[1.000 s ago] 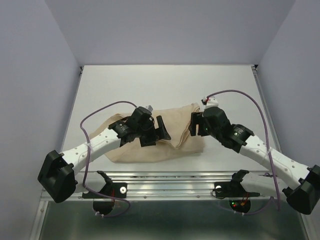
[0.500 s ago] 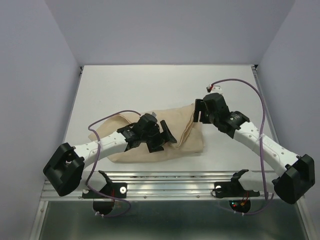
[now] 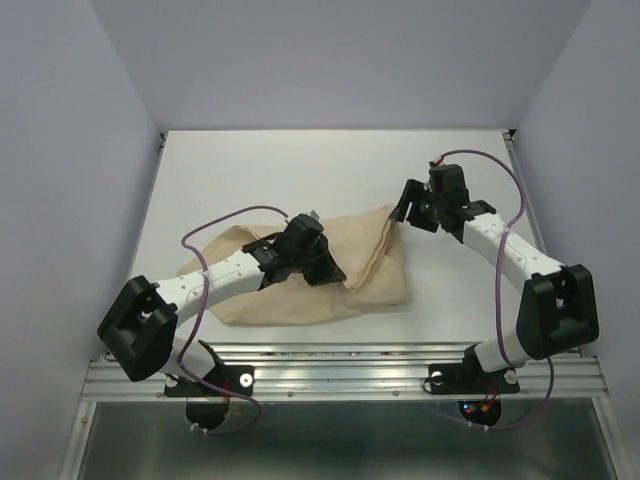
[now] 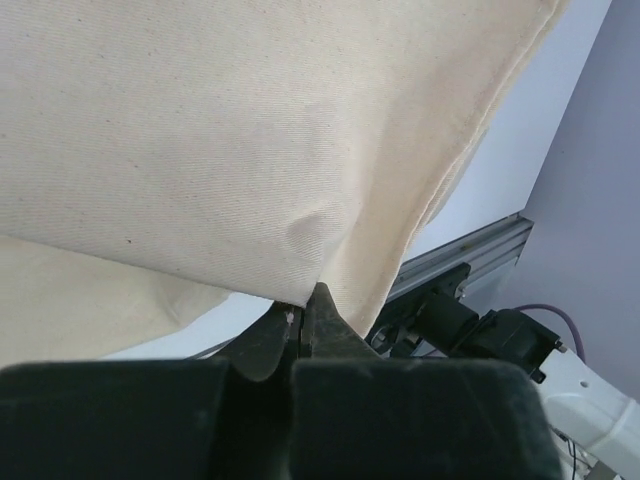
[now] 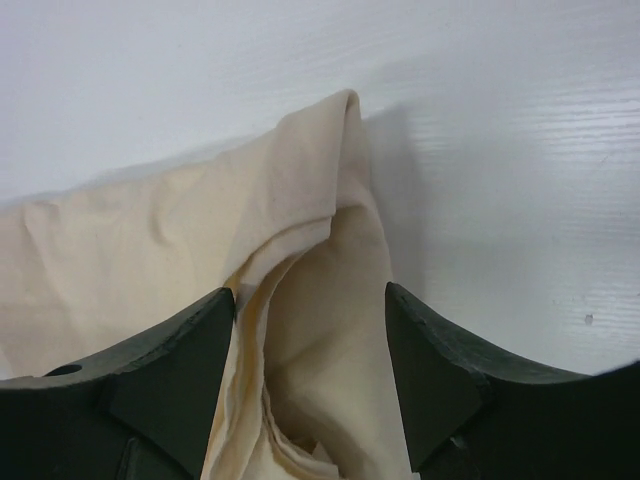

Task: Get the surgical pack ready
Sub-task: Pack the surgical kit at the center of the board.

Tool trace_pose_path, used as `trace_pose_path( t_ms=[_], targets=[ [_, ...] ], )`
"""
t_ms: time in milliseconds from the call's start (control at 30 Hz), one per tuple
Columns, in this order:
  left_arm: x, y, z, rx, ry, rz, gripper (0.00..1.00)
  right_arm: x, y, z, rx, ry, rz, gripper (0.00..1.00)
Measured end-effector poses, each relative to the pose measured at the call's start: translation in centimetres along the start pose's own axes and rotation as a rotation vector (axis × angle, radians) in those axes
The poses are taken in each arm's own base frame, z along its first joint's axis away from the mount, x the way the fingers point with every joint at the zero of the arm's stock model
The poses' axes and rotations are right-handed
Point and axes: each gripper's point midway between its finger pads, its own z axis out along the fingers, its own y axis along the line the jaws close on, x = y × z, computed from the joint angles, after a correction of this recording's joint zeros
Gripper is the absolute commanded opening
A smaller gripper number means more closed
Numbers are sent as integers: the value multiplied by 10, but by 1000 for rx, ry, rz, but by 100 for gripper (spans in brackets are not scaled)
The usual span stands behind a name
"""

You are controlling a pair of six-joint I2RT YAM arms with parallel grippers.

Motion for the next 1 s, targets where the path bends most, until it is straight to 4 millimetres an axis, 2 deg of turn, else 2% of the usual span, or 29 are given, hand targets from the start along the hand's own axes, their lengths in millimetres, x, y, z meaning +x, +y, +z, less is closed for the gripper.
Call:
trace_pose_path(
  t_ms=[133,233,300,367,467,533,633,800,900,1000],
  targets=[
    [-3,-3,-11,8,-21,12,0,-5,-5,21,-34,30,72,64],
    [-4,-4,-14,16,-30,19,0,-3,-1,32,-60,48,93,63],
    [-3,-3,-14,12,-29,22,0,-2,3,36,-78,57,104,56],
    [-3,-2,-14,8,-27,26,0,-3,6,37,-93,58,109,53],
    [-3,0,-14,0,-25,35,0,-9,11,36,-115,43,120,57],
    [-4,3,-14,-9,-25,36,0,-12,12,34,-122,33,124,71],
    [-6,7,-15,-22,-27,34,0,-23,15,23,-135,-2,128,79],
    [-10,12,-15,-34,-32,28,0,-41,22,8,-172,-61,126,79],
    [-11,13,-16,-38,-32,29,0,-39,22,14,-174,-46,130,77],
    [-11,14,-16,-41,-32,30,0,-35,21,30,-169,-7,139,66]
  ],
)
